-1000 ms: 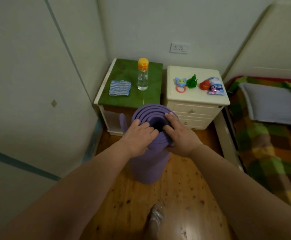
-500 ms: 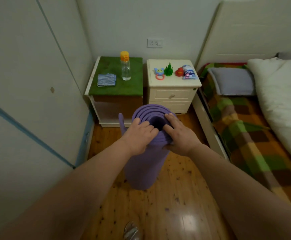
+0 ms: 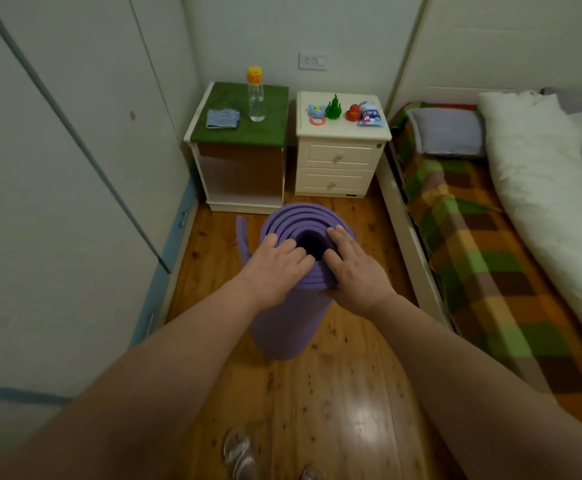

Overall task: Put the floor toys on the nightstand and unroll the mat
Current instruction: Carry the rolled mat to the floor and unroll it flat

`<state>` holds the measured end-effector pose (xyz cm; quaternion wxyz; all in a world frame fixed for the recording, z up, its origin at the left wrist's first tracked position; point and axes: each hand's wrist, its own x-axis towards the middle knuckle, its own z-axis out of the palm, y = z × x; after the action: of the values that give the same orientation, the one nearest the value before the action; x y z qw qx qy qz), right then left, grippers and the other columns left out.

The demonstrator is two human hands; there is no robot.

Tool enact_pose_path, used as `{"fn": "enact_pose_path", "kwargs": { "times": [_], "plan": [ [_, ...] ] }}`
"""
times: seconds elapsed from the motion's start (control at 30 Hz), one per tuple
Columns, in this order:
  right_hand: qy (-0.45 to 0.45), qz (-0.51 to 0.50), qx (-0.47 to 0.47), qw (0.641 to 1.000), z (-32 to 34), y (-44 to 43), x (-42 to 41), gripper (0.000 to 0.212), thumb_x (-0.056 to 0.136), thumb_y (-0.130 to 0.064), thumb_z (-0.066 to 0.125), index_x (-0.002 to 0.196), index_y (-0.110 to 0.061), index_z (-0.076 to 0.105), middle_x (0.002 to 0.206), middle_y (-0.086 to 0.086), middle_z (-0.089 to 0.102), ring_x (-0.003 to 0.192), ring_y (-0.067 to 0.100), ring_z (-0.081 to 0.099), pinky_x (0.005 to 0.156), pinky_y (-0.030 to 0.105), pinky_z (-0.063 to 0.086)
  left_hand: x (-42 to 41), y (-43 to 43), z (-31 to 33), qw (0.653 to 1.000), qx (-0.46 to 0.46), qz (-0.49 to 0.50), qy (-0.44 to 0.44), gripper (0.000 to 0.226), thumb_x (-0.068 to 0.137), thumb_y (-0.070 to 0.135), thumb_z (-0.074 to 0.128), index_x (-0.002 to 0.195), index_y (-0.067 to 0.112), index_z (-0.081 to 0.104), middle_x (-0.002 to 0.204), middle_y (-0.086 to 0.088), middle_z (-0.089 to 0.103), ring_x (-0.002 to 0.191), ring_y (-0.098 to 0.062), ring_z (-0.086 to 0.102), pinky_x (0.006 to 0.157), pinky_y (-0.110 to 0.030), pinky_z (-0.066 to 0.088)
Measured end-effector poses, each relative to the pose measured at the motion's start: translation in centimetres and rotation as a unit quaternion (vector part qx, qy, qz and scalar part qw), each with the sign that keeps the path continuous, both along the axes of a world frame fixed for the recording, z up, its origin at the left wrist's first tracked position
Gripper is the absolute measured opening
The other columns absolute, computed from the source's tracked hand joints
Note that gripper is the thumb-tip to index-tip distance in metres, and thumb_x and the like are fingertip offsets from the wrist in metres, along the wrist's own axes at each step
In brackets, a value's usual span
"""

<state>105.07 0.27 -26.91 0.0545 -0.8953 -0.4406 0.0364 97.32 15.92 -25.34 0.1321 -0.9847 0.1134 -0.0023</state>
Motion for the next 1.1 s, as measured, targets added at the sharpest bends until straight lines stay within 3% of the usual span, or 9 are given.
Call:
{"fn": "enact_pose_path", "kwargs": {
  "times": [0.67,1.1],
  "plan": [
    [0.008,-0.023,-0.039,0.999,-1.1,-12.8,-30.3,0.066,0.079,-0.035,0.066,0.134,-0.014,0.036,0.158,0.012,0.010,0.146,0.027,0.003,0.115,0.039,0.020,-29.7,-12.0,-2.7,0.999,-0.035,-0.028,0.013,0.052,0.082,0.011,0.054,0.130,0.014,0.035,0.114,-0.005,0.052,0.104,-0.027,0.047,0.083,-0.037,0.035],
    [0.016,0.025,-0.023,0.999,-3.2,-23.8,-42.1,0.060,0.079,-0.034,0.066,0.130,-0.012,0.042,0.156,0.013,0.015,0.145,0.028,0.008,0.112,0.038,0.027,-42.9,-23.7,-4.6,0.999,-0.029,0.014,0.013,0.052,0.077,0.009,0.058,0.126,0.013,0.041,0.108,-0.005,0.054,0.098,-0.027,0.050,0.077,-0.037,0.036]
  ]
}}
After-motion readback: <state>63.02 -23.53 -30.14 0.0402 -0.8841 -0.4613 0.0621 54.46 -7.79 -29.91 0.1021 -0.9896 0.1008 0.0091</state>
